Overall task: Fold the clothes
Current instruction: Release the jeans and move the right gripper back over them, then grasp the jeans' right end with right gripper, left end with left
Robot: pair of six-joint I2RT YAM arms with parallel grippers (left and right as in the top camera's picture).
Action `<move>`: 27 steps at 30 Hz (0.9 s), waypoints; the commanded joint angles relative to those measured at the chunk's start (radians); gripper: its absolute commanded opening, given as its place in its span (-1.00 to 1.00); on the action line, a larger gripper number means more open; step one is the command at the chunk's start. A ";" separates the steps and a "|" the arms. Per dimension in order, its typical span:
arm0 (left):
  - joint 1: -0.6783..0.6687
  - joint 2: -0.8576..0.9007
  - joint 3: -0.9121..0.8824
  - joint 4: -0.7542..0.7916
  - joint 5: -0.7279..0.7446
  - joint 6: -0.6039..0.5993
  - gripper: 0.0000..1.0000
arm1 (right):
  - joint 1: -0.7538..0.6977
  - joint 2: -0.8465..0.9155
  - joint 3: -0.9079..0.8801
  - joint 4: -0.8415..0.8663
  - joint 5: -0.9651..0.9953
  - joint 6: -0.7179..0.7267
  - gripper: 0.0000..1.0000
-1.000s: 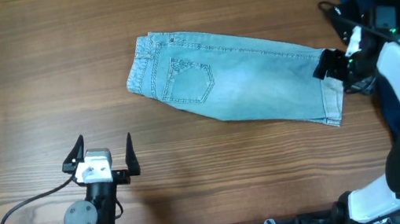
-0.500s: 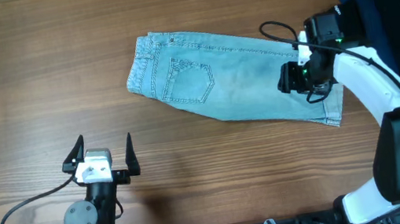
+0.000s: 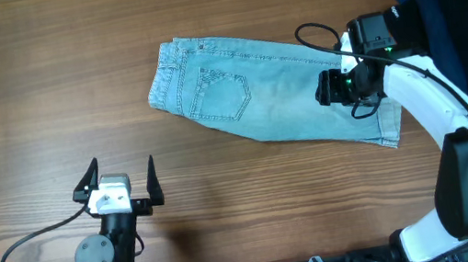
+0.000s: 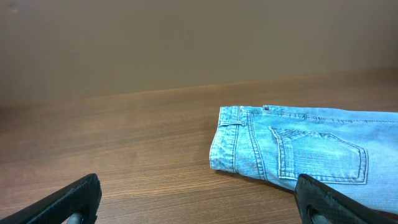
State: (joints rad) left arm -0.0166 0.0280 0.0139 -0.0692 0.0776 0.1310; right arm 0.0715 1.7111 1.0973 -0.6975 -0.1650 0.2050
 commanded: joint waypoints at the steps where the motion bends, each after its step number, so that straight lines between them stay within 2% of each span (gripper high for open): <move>1: 0.006 -0.002 -0.008 0.002 0.015 0.019 0.99 | 0.004 0.000 -0.011 0.007 -0.016 0.004 0.44; 12: 0.006 -0.002 -0.008 0.002 0.015 0.019 1.00 | 0.004 0.000 -0.011 0.037 -0.008 -0.022 0.53; 23: 0.006 -0.002 -0.008 0.002 0.015 0.019 1.00 | -0.006 0.000 -0.011 0.080 0.113 0.008 0.46; 27: 0.006 -0.002 -0.008 0.002 0.015 0.019 1.00 | -0.076 0.032 -0.011 0.093 0.107 0.012 0.46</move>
State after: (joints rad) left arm -0.0166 0.0280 0.0139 -0.0692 0.0776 0.1310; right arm 0.0406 1.7111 1.0962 -0.6212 -0.0811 0.2054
